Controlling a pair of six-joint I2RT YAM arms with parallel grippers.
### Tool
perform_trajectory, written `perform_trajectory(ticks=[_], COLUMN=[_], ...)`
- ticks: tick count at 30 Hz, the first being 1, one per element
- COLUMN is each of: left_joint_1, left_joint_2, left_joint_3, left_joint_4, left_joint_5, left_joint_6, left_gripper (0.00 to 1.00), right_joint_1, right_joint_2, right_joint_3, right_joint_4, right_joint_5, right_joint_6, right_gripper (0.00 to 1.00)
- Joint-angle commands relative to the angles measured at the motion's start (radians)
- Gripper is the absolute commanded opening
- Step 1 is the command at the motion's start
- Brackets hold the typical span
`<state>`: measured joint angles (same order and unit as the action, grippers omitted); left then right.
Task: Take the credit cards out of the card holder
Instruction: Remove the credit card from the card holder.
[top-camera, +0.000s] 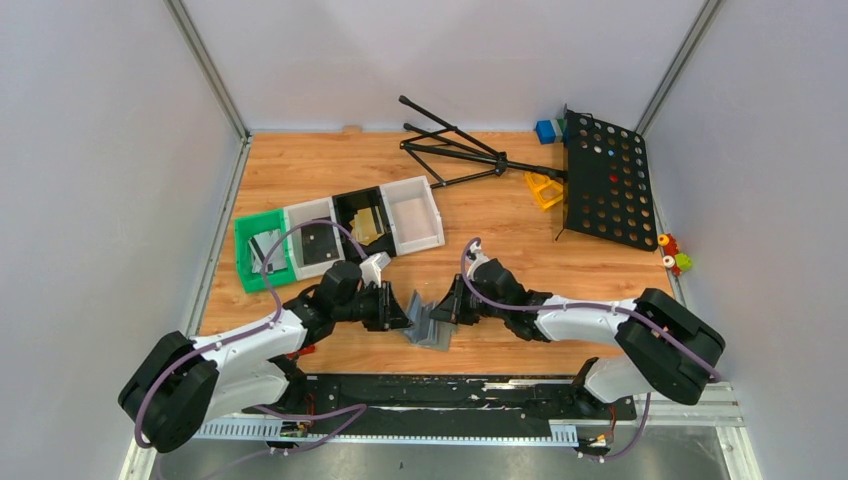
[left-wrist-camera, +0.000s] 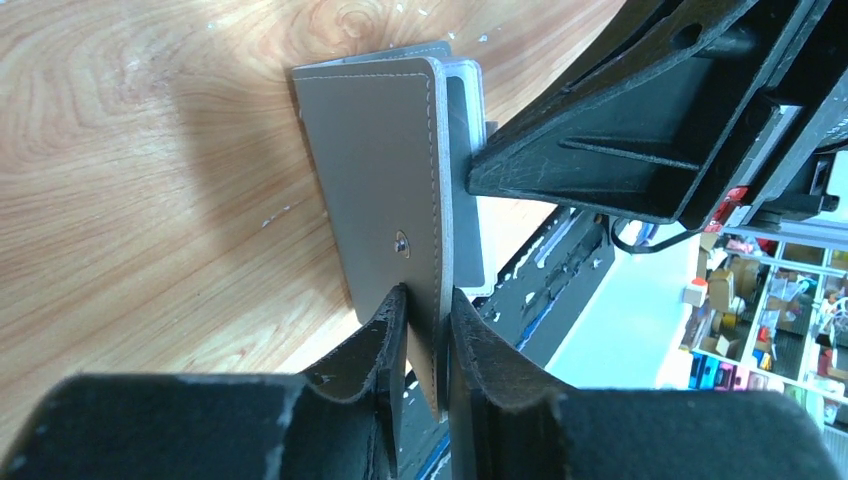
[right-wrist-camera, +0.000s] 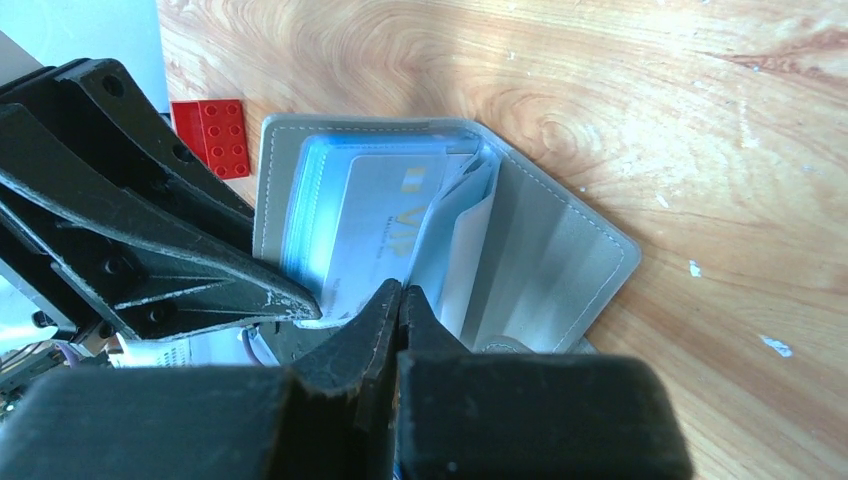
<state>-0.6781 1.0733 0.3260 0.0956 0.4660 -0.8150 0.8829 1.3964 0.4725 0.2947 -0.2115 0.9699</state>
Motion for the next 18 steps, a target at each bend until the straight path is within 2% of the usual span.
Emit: perform_trajectory(ticks=[1, 5, 6, 8, 10, 13, 15, 18], left_joint_1=[0.012, 0.015, 0.015, 0.015, 0.016, 0.015, 0.016, 0.017], left_joint_2=[-0.005, 0.003, 0.003, 0.002, 0.002, -0.001, -0.005, -0.015], left_joint_3=[-0.016, -0.018, -0.017, -0.018, -0.019, -0.016, -0.016, -0.014], left_joint_4=[0.003, 0.004, 0.004, 0.0, -0.001, -0.006, -0.008, -0.014], left_joint_5=[-0.009, -0.006, -0.006, -0.006, -0.006, -0.007, -0.012, -0.021], left_joint_6=[0.012, 0.014, 0.015, 0.017, 0.019, 0.017, 0.017, 0.017], left_gripper=[0.18, 0.14, 0.13, 0.12, 0.06, 0.0, 0.0, 0.0], right_joint_1=[-0.007, -0.008, -0.009, -0.012, -0.012, -0.013, -0.014, -0.013], right_joint_2=[-0.033, -0.036, -0.036, -0.037, -0.04, -0.052, -0.067, -0.093], right_joint_3=[0.024, 0.034, 0.036, 0.035, 0.033, 0.023, 0.017, 0.011], right_joint_4=[-0.011, -0.032, -0.036, -0.04, -0.039, -0.043, -0.056, -0.093], right_joint_5=[-0.013, -0.014, -0.014, -0.014, -0.016, -0.013, -0.008, 0.01], right_joint_6=[-0.031, -0.039, -0.042, -0.045, -0.046, -0.045, -0.047, -0.054], right_gripper=[0.0, 0.0, 0.03, 0.16, 0.3, 0.41, 0.43, 0.39])
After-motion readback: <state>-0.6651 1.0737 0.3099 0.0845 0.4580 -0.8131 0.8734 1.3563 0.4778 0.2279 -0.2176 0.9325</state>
